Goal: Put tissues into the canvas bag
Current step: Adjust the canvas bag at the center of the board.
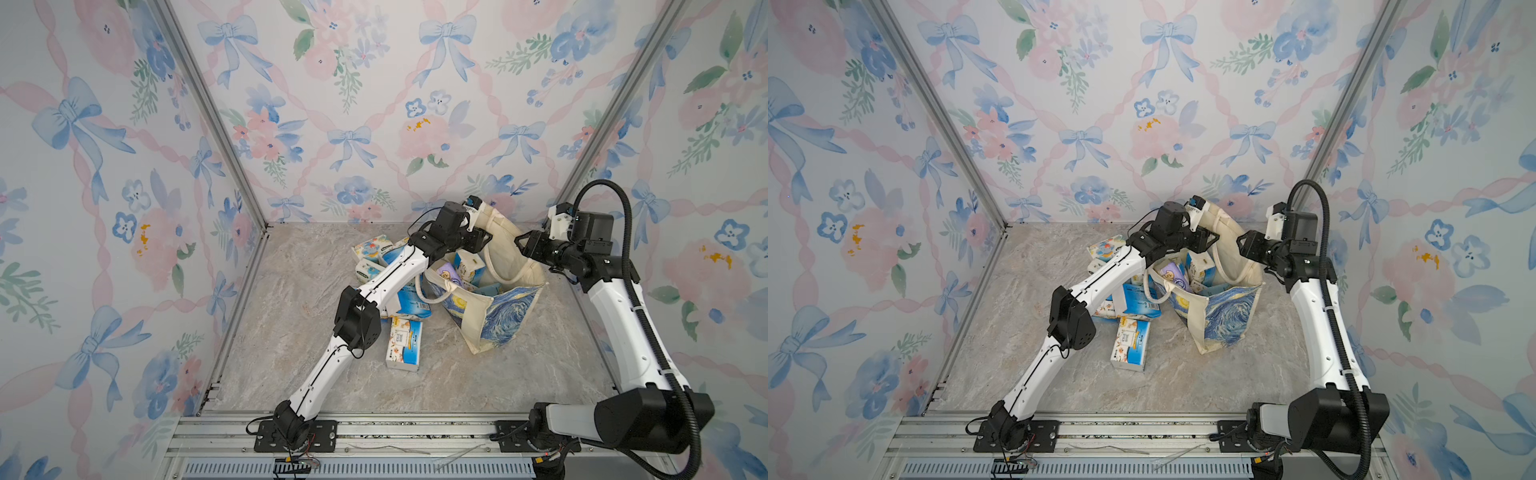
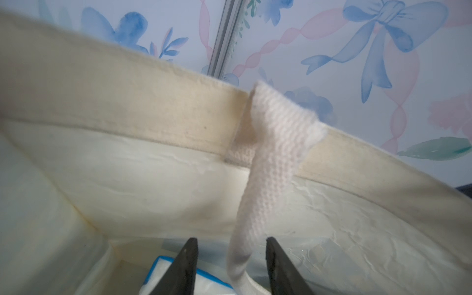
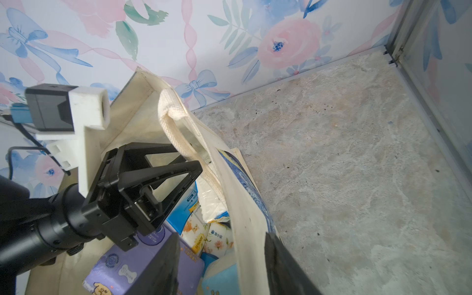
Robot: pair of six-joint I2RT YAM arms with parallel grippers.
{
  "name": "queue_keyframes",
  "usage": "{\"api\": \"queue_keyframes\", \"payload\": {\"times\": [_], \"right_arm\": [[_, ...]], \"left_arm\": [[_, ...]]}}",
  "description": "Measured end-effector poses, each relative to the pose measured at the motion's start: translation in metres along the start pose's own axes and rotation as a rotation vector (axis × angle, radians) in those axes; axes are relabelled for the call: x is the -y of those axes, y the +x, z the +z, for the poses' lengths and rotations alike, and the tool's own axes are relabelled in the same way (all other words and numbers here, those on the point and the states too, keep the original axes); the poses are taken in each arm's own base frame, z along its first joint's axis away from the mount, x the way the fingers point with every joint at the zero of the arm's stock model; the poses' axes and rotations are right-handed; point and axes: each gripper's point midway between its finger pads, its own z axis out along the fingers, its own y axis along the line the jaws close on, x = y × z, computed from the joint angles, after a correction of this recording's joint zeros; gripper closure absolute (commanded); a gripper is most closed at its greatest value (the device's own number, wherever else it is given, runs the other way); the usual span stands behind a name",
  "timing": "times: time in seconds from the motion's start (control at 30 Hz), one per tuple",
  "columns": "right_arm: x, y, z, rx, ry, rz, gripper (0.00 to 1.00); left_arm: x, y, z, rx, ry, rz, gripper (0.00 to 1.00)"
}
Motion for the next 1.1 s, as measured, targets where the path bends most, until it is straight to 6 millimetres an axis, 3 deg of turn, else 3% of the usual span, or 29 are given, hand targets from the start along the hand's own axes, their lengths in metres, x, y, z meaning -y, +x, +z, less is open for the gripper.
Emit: {"api": "queue_keyframes", "payload": {"times": [0.1,0.27,0.4,0.7,1.1], "right_arm": [[-0.001,0.0,0.001,-0.001,-0.007,-0.001,0.46],[-0.001,0.002,0.004,-0.008,-0.011,0.001,0.46],[-0.001,0.002,0.004,-0.011,-0.012,0.002,0.46],[0.0,0.002,0.004,-0.011,-0.011,0.0,0.46],[-0.004,0.003,0.004,-0.016,-0.033,-0.004,0.45]], "left_arm": [[0.001,-0.002,0.003,0.019,0.011,-0.006,0.6],[0.001,0.0,0.007,0.028,0.025,-0.018,0.89],[0.002,-0.001,0.007,0.031,0.034,-0.022,0.97],[0.006,0.0,0.001,0.004,0.038,-0.02,0.98],[0.036,-0.038,-0.06,-0.027,0.031,0.03,0.97]]}}
